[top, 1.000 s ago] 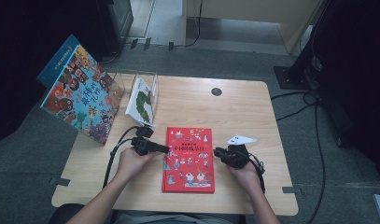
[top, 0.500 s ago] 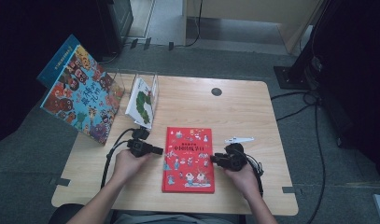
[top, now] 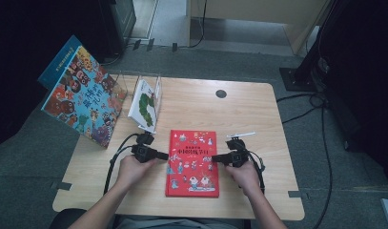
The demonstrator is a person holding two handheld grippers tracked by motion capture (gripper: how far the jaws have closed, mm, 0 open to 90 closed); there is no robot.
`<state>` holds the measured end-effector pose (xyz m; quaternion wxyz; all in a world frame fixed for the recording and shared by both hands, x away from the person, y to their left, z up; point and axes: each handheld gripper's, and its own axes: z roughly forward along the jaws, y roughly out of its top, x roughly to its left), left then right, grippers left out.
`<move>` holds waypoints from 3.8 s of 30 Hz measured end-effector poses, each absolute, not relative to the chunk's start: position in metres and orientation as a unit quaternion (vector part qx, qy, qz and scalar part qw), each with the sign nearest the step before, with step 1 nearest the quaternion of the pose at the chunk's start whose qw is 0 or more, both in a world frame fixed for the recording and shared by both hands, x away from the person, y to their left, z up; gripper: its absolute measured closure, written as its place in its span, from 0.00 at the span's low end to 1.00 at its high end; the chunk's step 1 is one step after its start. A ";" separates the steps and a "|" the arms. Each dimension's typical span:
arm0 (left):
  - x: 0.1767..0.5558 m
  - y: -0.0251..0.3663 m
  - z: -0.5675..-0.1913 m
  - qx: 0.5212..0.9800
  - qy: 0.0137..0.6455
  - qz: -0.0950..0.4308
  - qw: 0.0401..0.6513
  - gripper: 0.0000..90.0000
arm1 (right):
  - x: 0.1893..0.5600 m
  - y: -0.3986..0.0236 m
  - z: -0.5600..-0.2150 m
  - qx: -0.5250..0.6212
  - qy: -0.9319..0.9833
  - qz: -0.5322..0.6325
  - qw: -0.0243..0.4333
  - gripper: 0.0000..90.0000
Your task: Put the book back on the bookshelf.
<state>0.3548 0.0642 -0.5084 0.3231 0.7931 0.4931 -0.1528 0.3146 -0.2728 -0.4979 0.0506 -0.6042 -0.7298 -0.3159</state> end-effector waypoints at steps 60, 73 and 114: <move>0.348 0.050 -0.512 0.788 0.489 -0.156 0.340 1.00 | 0.352 -0.271 -0.442 -0.642 -0.717 -0.260 0.085 0.76; 0.348 0.049 -0.513 0.785 0.492 -0.156 0.344 1.00 | 0.355 -0.251 -0.399 -0.616 -0.736 -0.265 0.093 0.76; 0.354 0.056 -0.497 0.785 0.466 -0.147 0.380 0.57 | 0.381 -0.196 -0.357 -0.572 -0.784 -0.214 0.108 0.98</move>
